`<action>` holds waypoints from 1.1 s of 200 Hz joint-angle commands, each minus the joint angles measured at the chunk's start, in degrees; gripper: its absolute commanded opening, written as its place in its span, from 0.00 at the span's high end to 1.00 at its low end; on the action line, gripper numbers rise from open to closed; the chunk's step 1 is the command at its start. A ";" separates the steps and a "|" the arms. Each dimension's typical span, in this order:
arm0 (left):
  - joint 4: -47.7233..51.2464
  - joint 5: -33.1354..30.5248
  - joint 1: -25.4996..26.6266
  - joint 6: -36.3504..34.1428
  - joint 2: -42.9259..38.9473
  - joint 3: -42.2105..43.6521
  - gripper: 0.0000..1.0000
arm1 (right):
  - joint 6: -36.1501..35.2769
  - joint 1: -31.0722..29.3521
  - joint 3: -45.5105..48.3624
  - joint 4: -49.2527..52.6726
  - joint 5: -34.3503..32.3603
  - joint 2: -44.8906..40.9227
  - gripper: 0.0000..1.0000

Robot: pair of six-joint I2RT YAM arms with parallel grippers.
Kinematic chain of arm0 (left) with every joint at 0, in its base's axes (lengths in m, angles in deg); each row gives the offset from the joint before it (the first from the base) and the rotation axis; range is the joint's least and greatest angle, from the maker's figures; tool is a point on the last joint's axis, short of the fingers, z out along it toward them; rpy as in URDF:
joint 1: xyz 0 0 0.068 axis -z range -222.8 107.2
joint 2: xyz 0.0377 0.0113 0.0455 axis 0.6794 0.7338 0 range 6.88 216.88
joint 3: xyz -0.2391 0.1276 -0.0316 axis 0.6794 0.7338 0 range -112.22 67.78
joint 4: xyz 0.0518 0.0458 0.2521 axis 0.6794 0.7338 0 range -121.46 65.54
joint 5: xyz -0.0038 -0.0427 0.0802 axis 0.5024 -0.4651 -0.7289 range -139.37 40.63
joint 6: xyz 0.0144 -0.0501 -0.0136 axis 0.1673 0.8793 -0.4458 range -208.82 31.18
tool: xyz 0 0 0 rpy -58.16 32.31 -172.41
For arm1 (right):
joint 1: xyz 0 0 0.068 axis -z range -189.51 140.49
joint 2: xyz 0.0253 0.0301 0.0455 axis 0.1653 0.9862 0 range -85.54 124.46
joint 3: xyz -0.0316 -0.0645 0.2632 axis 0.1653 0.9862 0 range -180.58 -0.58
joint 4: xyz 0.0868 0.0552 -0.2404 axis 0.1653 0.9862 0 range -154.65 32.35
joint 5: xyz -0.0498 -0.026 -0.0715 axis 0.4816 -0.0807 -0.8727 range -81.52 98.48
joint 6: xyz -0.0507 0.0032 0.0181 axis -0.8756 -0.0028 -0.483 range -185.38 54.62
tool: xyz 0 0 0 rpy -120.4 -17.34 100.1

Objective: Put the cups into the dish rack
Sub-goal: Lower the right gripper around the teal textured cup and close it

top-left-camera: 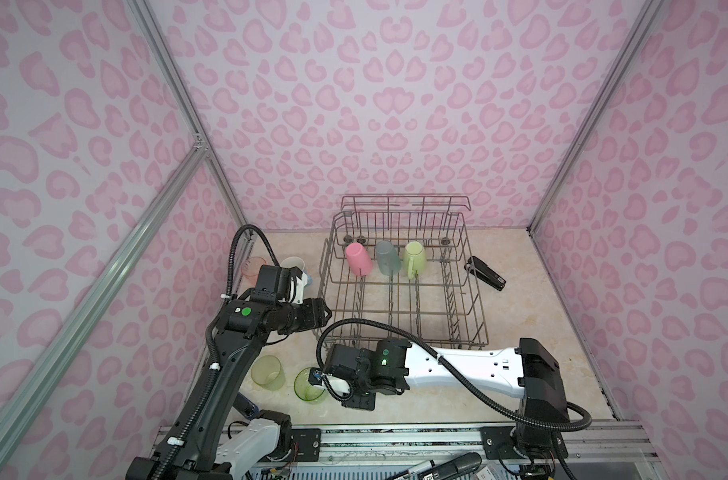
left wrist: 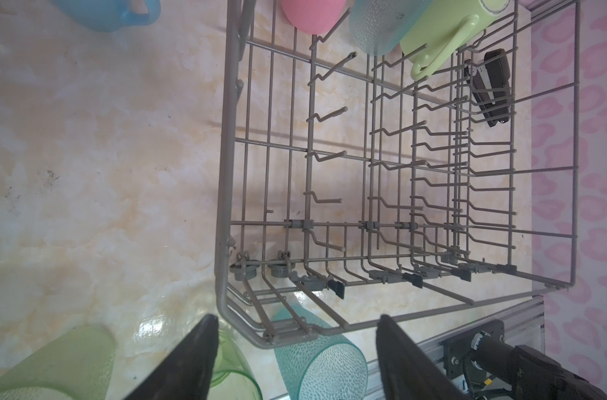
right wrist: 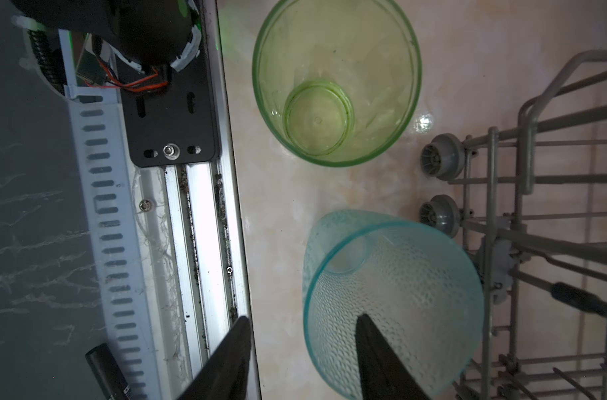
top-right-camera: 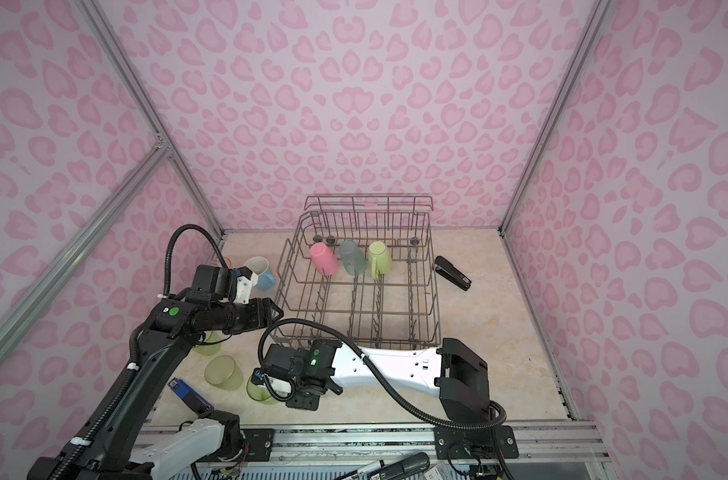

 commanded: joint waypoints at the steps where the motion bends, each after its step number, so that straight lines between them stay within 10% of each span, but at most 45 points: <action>1: -1.04 0.50 -0.12 -0.73 -0.39 0.40 0.26 | -0.93 0.18 -0.49 0.49 0.70 1.24 0.52; 220: -2.09 -0.94 -0.09 -1.00 -0.92 1.44 0.25 | -1.96 1.34 -1.06 -0.83 1.14 4.00 0.92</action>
